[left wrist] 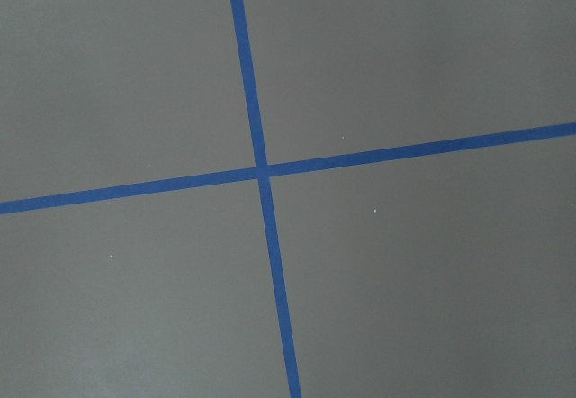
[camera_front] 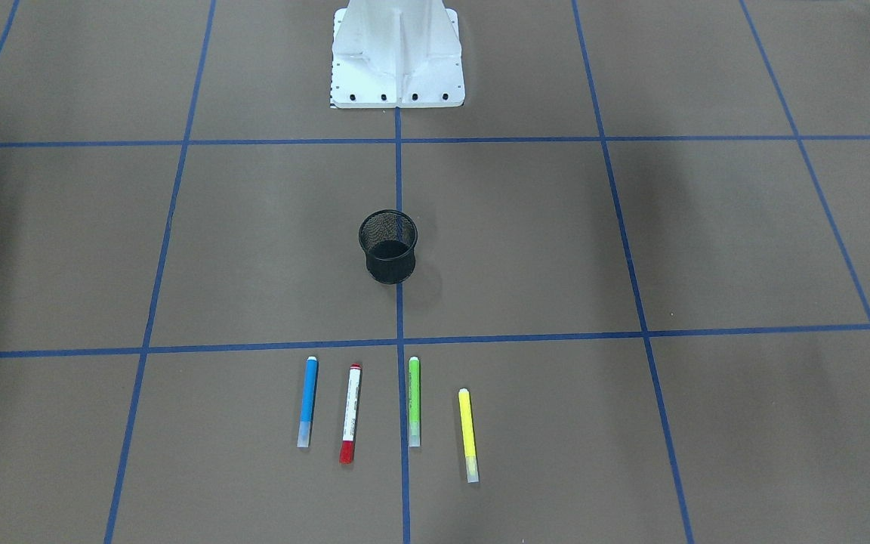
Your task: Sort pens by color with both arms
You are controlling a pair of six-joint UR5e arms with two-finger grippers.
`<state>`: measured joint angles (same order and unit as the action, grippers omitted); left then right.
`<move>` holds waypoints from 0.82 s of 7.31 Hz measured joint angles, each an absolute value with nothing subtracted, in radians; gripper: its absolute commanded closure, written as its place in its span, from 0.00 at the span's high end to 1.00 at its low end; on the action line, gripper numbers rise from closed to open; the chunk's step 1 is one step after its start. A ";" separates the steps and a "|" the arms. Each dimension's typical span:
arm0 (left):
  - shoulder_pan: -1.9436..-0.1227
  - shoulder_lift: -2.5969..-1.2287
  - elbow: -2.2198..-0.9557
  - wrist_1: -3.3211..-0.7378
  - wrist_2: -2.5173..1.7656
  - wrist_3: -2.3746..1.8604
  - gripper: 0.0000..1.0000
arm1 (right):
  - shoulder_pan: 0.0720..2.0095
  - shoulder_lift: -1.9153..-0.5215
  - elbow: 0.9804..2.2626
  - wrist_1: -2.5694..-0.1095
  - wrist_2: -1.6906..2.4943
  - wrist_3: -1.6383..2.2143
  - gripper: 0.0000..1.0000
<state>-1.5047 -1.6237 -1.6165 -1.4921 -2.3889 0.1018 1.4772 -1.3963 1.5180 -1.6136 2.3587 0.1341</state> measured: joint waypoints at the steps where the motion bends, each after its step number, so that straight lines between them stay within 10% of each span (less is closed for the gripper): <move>1: -1.514 -1.606 -1.631 -1.508 -2.422 0.096 1.00 | 1.477 -1.412 1.525 -1.612 2.367 0.136 1.00; 6: -1.522 -1.597 -1.643 -1.506 -2.445 0.093 1.00 | 1.477 -1.457 1.600 -1.612 2.370 0.141 1.00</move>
<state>-1.5224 -1.5967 -1.6432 -1.5064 -2.4452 0.0934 1.4772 -1.4566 1.6001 -1.6124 2.3698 0.1407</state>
